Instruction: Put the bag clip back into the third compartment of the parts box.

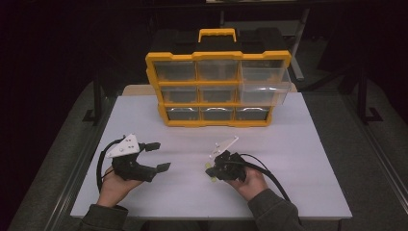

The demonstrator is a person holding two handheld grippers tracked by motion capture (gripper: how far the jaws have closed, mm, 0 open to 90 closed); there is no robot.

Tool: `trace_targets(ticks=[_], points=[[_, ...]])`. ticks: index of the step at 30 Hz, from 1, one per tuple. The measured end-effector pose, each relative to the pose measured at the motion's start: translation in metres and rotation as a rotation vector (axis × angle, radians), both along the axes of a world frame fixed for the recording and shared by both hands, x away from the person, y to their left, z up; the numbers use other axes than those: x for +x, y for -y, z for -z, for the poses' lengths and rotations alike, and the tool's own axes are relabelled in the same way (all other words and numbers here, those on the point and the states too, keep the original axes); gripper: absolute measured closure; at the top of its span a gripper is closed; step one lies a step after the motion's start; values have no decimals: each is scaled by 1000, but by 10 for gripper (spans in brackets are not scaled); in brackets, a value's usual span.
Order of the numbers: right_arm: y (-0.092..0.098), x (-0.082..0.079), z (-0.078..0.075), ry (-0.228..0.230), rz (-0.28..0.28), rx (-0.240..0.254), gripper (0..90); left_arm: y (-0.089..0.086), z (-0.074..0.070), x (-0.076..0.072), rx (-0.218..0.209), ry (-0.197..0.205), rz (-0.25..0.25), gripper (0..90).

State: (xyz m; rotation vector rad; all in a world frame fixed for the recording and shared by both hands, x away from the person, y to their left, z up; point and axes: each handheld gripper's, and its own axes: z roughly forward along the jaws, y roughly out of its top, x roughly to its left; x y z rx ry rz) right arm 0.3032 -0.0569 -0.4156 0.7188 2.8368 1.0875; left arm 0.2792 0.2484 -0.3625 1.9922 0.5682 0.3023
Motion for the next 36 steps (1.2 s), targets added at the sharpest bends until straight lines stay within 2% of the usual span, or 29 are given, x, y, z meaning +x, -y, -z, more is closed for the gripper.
trace_targets(ticks=[1,3,5,7,8,10,12,13,18,25,35,36], points=[[-1,1,2,14,-3,-11,886,0,0,0,1,-1,0,219],[-2,0,5,19,-4,-14,886,0,0,0,3,0,1,220],[-5,-2,6,5,-2,-9,886,0,0,0,3,0,2,219],[-7,-1,9,21,-7,-26,886,0,0,0,1,-1,3,219],[-8,-2,9,4,-4,-22,886,0,0,0,0,-1,3,220],[-9,-1,12,22,-13,-40,886,0,1,0,-6,-3,1,219],[-11,-2,14,20,-19,-44,886,-1,1,0,-13,-6,-2,219],[-11,-1,15,39,-33,-52,886,-1,1,0,-14,-5,-2,219],[-12,-2,17,25,-20,-64,885,-1,0,0,-14,-4,-1,220],[-10,-1,19,50,-25,-102,884,-1,0,-1,-16,-2,1,220],[-1,1,20,56,-12,-114,882,-1,0,-1,-16,-2,5,221],[-1,1,20,43,-5,-108,882,-1,0,-1,-15,-1,5,221]])
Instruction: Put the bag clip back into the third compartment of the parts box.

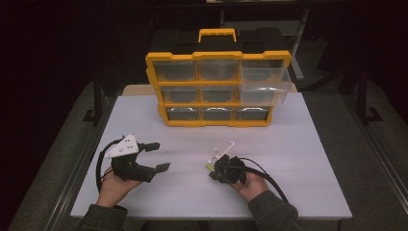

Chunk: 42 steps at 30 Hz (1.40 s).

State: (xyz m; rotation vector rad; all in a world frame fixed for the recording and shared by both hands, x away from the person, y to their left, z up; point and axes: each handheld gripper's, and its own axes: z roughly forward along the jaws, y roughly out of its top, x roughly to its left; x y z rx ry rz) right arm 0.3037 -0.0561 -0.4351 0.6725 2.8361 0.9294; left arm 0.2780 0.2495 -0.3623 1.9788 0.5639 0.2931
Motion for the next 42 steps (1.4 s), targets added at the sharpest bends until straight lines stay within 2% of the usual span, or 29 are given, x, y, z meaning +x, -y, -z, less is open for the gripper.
trace_targets(ticks=[4,7,8,9,13,14,17,18,19,23,26,28,29,30,35,42], points=[[3,2,1,-2,-3,0,876,1,0,0,7,0,2,221],[4,2,-2,-12,-21,32,851,1,0,0,8,0,4,221],[4,1,-4,-22,-10,42,840,1,0,0,6,0,4,221],[5,2,-7,-9,-10,51,821,1,0,0,5,1,4,221],[8,4,-14,-11,36,85,758,1,0,0,5,0,4,221],[9,6,-15,1,41,80,733,1,0,0,7,-1,4,221],[9,9,-17,-17,80,90,684,2,0,0,6,0,6,221],[10,11,-16,-6,83,82,678,2,1,0,6,-1,6,221],[9,11,-16,-16,94,84,669,2,1,0,6,-1,7,221],[8,15,-11,-6,100,62,644,2,1,0,6,-4,7,221],[7,15,-10,-25,116,64,643,2,1,0,8,-4,8,221],[7,16,-8,-13,115,52,645,2,1,0,8,-4,8,221],[6,16,-7,-22,116,57,646,2,1,0,9,-3,8,221],[6,18,-6,-8,109,40,649,2,1,0,7,-4,7,221],[3,18,-2,-12,109,26,669,2,1,0,11,-3,8,221],[2,18,1,8,101,0,713,1,1,0,11,-3,5,221]])
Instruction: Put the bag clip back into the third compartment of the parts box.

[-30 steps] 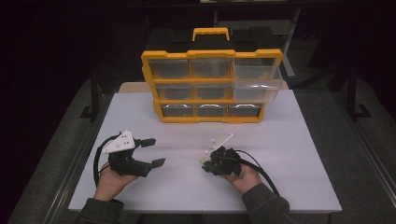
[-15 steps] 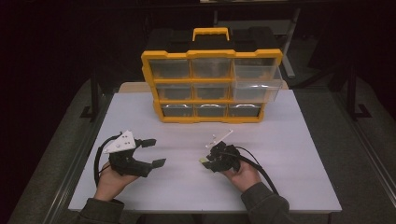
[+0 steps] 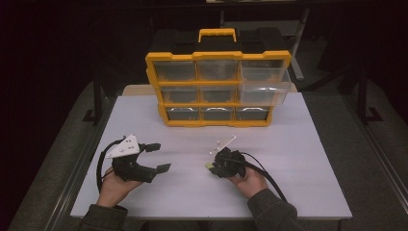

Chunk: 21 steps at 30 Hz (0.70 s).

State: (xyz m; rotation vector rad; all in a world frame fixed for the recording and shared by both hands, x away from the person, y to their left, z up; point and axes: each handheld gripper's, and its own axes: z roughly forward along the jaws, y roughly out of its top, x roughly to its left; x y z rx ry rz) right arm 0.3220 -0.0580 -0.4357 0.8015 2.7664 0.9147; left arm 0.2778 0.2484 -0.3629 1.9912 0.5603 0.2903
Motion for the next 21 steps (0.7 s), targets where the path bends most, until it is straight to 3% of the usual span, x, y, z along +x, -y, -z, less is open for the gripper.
trace_targets(ticks=[14,21], points=[[1,1,1,7,-4,-7,766,0,0,0,-3,0,0,221],[4,0,-4,-17,-11,25,768,-1,1,1,-2,-3,-3,221]])
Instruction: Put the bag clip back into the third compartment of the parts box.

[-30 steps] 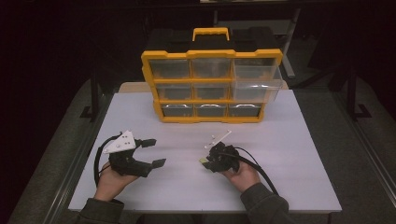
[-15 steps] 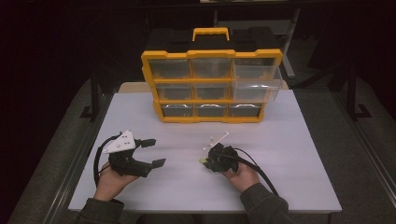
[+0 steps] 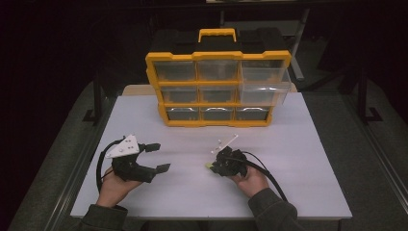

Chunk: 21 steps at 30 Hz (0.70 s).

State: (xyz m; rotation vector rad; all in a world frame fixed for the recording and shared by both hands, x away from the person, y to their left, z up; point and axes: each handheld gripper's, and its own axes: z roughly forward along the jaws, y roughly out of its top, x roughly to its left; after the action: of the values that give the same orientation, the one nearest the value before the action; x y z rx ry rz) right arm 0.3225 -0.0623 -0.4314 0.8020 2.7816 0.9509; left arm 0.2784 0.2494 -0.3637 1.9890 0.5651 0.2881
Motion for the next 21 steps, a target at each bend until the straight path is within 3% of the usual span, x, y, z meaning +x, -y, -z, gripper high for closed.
trace_targets(ticks=[14,21], points=[[15,0,-21,-26,-70,70,769,-1,1,0,-3,-5,-5,221],[25,0,-42,-29,-110,109,769,-1,1,0,-1,-4,-2,221]])
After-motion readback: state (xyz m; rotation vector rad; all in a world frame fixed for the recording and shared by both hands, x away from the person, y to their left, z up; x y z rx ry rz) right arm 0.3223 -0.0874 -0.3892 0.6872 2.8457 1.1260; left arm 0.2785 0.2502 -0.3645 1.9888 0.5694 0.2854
